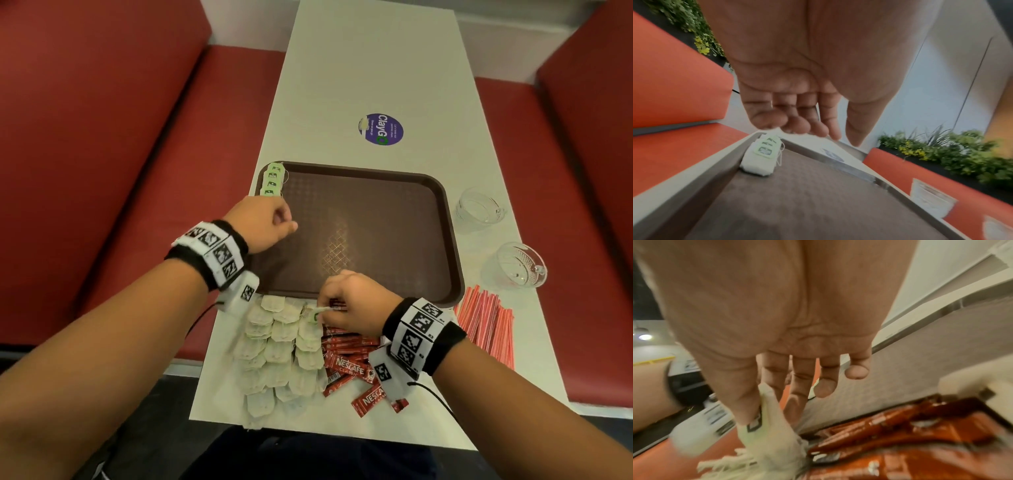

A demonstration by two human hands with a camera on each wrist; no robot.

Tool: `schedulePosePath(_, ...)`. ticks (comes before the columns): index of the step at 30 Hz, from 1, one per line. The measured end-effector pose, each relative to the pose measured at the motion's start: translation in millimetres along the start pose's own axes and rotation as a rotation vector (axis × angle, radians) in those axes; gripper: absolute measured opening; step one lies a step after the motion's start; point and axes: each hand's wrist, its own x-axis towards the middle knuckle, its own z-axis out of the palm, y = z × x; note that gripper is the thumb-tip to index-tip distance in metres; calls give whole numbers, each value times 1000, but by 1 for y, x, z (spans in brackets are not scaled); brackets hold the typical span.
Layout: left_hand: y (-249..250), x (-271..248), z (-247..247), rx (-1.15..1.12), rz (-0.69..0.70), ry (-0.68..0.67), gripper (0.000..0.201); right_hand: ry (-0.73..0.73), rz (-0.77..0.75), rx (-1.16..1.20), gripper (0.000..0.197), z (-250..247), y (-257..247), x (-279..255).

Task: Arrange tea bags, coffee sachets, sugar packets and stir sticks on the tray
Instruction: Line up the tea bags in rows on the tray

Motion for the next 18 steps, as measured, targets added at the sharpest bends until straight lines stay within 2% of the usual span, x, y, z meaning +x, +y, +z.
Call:
schedulePosePath(3,-2,-42,8,-2,100,-109,10,82,38,82,17,-6,-4,-1)
schedulePosePath(5,-8,-61,16,24,160,-199,15,120,66,147,20,-9,-7,-2)
schedulePosePath(9,-21,-82,33,75,228,-327,30,141,101,299,7,-7,-4,2)
schedulePosePath(13,-24,-93,47,89,254,-351,38,140,132,373,11,-5,-9,6)
schedulePosePath(18,-26,-95,55,81,259,-239,22,192,140,422,19,-1,-7,9)
